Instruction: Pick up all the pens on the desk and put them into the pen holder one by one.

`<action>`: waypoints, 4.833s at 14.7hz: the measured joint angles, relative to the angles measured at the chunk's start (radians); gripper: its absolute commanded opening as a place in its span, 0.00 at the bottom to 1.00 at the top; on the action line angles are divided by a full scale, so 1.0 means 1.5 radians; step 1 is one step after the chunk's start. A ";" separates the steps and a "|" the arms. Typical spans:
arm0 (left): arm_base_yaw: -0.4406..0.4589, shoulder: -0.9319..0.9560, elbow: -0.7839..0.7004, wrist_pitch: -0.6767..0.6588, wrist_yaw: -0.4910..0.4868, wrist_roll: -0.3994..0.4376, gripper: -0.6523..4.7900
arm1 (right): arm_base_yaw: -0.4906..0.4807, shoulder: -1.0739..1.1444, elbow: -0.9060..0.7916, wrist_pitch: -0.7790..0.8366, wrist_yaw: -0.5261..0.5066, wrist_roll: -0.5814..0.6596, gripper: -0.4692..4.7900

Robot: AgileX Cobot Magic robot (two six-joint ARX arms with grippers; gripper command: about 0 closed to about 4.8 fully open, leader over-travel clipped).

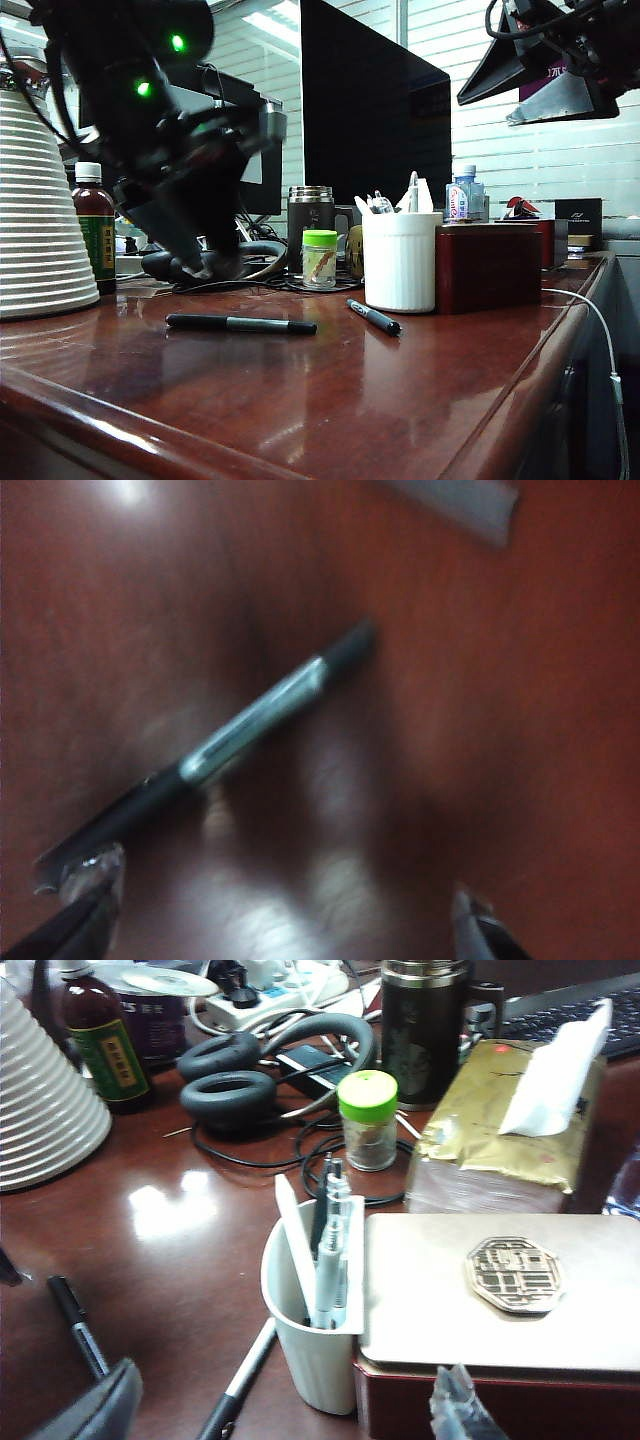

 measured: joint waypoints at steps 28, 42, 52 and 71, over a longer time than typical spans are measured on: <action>-0.001 0.011 0.002 0.767 0.098 -0.428 0.11 | 0.015 -0.004 0.000 -0.004 0.031 -0.024 0.79; -0.102 0.258 -0.002 1.096 -0.033 -0.490 0.11 | -0.040 -0.100 0.000 0.035 0.091 -0.062 0.79; -0.099 0.305 -0.002 1.050 -0.061 -0.459 0.42 | -0.051 -0.100 0.000 0.027 0.091 -0.079 0.79; -0.089 0.046 0.002 0.342 0.010 -0.591 0.93 | 0.001 -0.046 0.000 -0.111 -0.012 -0.078 0.79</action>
